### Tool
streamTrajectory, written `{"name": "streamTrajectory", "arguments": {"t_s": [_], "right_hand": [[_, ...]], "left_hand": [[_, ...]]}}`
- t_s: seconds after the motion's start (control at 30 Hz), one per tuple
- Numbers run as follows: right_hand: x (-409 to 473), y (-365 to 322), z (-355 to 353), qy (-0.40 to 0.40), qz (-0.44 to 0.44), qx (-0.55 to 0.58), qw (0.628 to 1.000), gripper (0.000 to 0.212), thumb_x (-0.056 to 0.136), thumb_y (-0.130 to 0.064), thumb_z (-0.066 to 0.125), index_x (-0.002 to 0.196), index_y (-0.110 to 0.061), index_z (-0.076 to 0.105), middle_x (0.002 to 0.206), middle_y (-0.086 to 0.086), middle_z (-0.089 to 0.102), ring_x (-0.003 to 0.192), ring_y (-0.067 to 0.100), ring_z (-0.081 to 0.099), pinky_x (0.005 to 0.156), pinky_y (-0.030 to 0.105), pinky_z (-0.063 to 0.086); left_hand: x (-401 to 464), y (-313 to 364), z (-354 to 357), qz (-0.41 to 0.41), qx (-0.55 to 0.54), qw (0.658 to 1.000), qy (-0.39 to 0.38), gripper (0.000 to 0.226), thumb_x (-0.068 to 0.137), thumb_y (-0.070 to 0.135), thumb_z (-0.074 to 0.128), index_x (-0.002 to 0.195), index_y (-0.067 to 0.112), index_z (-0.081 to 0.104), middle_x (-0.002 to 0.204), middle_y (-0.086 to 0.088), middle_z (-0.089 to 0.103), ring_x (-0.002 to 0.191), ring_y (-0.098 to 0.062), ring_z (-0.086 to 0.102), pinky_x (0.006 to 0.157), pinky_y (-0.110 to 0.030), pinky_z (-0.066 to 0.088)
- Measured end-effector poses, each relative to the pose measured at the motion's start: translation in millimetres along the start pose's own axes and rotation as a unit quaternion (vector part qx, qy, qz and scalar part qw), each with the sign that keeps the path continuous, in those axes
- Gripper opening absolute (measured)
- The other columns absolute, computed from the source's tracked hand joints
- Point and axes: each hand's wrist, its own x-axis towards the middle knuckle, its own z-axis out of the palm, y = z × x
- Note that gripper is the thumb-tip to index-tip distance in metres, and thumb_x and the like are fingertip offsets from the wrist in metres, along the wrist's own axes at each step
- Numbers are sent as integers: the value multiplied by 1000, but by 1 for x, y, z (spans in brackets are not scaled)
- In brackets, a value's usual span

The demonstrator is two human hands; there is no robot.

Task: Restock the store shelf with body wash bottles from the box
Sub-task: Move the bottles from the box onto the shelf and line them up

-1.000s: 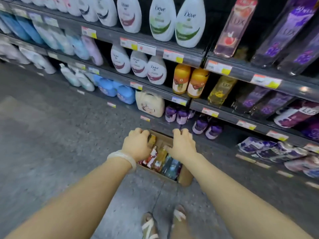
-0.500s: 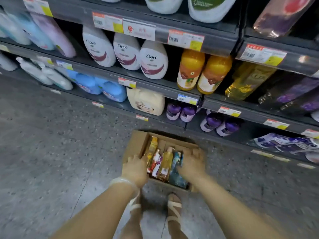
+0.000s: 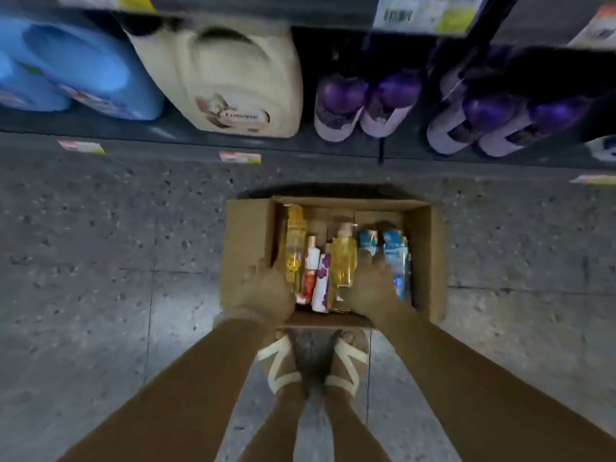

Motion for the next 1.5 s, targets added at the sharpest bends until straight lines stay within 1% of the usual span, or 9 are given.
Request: {"name": "streamTrajectory", "arguments": {"t_s": [0.17, 0.3, 0.47, 0.7, 0.97, 1.07, 1.2, 1.4, 1.5], "right_hand": [[78, 18, 69, -25, 49, 59, 997, 99, 78, -37, 72, 148, -15, 6, 153, 16, 12, 142, 35, 16, 112, 47, 27], [123, 29, 108, -30, 118, 122, 985, 116, 73, -41, 76, 149, -19, -10, 155, 16, 7, 142, 36, 15, 112, 50, 26], [152, 33, 133, 12, 163, 135, 977, 112, 75, -42, 74, 149, -11, -3, 150, 15, 15, 137, 33, 19, 108, 45, 32], [172, 31, 136, 19, 182, 145, 972, 101, 70, -41, 77, 142, -4, 18, 144, 14, 21, 132, 31, 24, 104, 44, 36], [135, 34, 106, -3, 194, 352, 916, 100, 65, -28, 81, 142, -8, 21, 139, 10, 34, 127, 30, 41, 101, 45, 44], [91, 35, 81, 65, 177, 402, 896, 82, 61, -24, 83, 126, -15, 34, 124, 5, 49, 112, 24, 52, 92, 38, 50], [19, 30, 20, 147, 128, 453, 870, 73, 62, -12, 82, 119, -20, 36, 106, -5, 50, 100, 15, 53, 85, 28, 47], [-82, 13, -90, 239, 47, 455, 856, 82, 61, -20, 85, 128, -14, 37, 118, 2, 53, 111, 17, 55, 89, 23, 43], [-130, 6, -140, 279, -9, 498, 821, 77, 58, -16, 84, 118, -17, 37, 112, 4, 52, 103, 18, 58, 90, 35, 54]], "left_hand": [[72, -8, 79, -8, -19, 1000, -15, 54, 86, 26, 56, 133, 9, 37, 132, -14, 44, 118, -32, 46, 98, -40, 41], [117, -7, 111, -92, -76, 993, -6, 86, 86, 33, 62, 147, 4, 7, 145, -16, 28, 132, -33, 34, 107, -40, 33], [159, -1, 131, -124, -112, 985, 42, 108, 80, 40, 68, 147, 3, -8, 151, -18, 18, 137, -33, 27, 110, -41, 30], [183, 9, 135, -199, -214, 952, 91, 101, 69, 39, 77, 142, 5, 15, 141, -17, 33, 130, -32, 36, 106, -40, 35], [129, 17, 105, -196, -283, 934, 97, 86, 68, 31, 77, 133, 10, 25, 130, -13, 41, 117, -33, 47, 90, -38, 41], [88, 24, 78, -160, -306, 933, 104, 82, 66, 26, 77, 129, 11, 26, 123, -14, 45, 114, -35, 46, 91, -41, 41], [26, 48, 21, -97, -307, 934, 152, 89, 61, 30, 79, 132, 9, 31, 120, -13, 54, 110, -33, 53, 92, -42, 47], [-61, 99, -83, -7, -344, 913, 218, 78, 51, 37, 80, 118, 18, 45, 103, -3, 63, 91, -20, 64, 78, -38, 56], [-105, 126, -132, 35, -379, 892, 244, 78, 48, 39, 77, 115, 22, 42, 105, 0, 62, 95, -19, 63, 80, -34, 53]]}}
